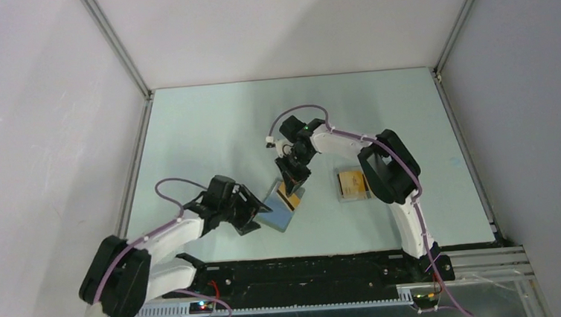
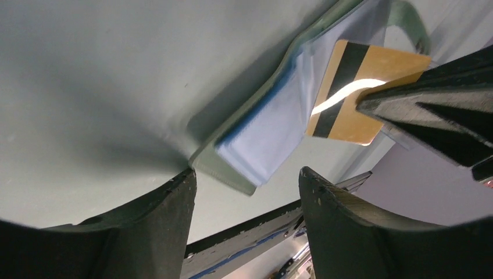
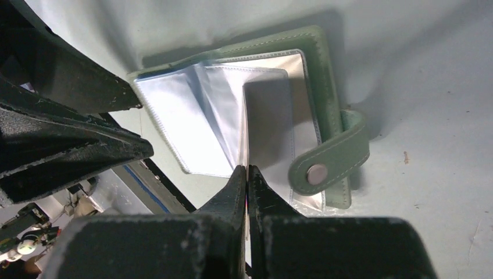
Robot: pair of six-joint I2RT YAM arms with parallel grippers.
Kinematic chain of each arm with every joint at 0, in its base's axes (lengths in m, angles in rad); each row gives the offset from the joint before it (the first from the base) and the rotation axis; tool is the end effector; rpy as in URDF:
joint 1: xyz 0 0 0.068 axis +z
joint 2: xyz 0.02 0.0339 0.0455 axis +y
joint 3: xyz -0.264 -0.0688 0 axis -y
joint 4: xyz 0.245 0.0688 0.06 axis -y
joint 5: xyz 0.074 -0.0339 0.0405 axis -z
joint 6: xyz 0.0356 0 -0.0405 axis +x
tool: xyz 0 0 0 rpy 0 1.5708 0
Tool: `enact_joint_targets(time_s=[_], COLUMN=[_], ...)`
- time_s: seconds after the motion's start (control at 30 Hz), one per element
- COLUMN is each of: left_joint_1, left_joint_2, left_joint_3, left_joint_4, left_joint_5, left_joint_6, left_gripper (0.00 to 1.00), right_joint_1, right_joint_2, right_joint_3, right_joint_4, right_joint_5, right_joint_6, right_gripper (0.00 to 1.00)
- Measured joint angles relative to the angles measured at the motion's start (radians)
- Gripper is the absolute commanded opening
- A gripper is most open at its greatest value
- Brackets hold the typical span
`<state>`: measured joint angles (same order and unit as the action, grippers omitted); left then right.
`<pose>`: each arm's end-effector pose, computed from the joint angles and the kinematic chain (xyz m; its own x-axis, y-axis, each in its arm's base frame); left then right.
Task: Put the credit cards into the card holder
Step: Insert the credit card into the card holder.
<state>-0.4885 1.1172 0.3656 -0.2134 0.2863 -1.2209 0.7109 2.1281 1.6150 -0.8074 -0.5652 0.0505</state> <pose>0.1594 -0.0961 0.1384 -0.8052 -0.5926 0.0229 -0.4789 0.6269 -0.6145 0.3121 0.2939 0.1687 -0.7661 -0.6034 -0.2212 -0.6137 0.5846 0.5307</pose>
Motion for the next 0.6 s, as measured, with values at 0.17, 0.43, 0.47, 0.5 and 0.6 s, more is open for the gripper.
enact_joint_targets(time_s=[0.17,0.43,0.47,0.5,0.6], left_joint_1=[0.000,0.017,0.026,0.036,0.065], left_joint_2=[0.150,0.331,0.357,0.380,0.447], left_joint_3=[0.079,0.213,0.240,0.266,0.347], left_joint_4=[0.056,0.065,0.054,0.040,-0.008], left_joint_5=[0.008,-0.009,-0.007,-0.001,0.010], left_joint_6=[0.003,0.091,0.116,0.141,0.227], left_gripper=[0.63,0.43,0.42,0.41,0.40], right_joint_1=[-0.021,-0.052,-0.054,-0.058,-0.071], right_joint_2=[0.011,0.011,0.011,0.011,0.010], right_joint_3=[0.000,-0.001,-0.001,-0.003,-0.012], right_joint_4=[-0.009,-0.033,-0.033,-0.033,-0.029], right_joint_5=[-0.010,-0.018,-0.021,-0.027,-0.043], right_joint_6=[0.009,0.010,0.010,0.010,0.014], right_gripper=[0.00,0.00,0.00,0.00,0.00])
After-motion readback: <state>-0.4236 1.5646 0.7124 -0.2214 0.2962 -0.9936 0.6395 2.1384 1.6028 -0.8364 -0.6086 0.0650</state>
